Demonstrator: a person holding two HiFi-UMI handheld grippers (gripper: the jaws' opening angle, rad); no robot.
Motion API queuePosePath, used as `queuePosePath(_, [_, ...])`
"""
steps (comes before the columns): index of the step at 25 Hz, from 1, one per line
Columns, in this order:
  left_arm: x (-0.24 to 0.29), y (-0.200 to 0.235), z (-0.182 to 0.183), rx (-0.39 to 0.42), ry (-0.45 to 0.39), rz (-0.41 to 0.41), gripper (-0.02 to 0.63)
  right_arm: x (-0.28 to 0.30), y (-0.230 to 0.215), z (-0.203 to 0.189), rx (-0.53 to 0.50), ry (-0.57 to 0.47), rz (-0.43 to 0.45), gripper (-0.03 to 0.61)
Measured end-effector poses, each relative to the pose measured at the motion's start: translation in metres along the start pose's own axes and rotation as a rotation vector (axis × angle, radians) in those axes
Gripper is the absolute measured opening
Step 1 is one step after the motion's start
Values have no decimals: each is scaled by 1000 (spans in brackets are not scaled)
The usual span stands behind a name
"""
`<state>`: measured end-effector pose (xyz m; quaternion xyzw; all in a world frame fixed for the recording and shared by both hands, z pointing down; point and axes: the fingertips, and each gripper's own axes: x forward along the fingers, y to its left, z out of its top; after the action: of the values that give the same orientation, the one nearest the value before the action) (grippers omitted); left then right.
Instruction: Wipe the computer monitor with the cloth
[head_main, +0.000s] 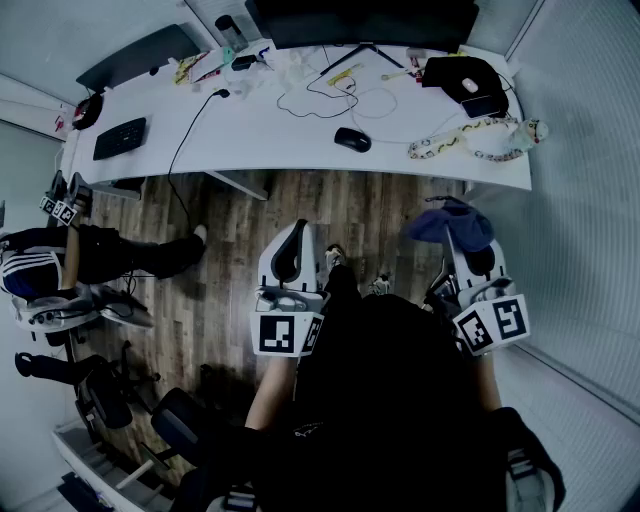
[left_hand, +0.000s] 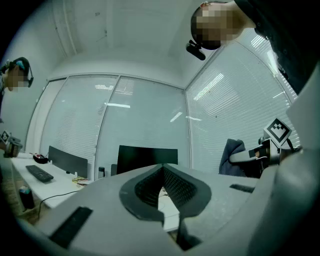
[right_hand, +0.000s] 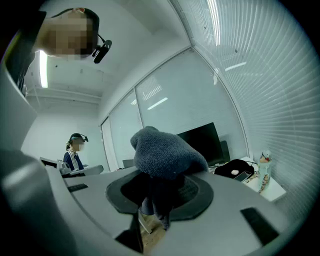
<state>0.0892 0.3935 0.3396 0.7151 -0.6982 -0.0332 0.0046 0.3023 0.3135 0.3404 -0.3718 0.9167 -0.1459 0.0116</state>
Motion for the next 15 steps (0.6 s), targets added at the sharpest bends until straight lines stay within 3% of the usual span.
queuePosePath(15, [25, -17, -2, 12, 0, -20, 8, 0, -27, 3, 5, 4, -22, 107])
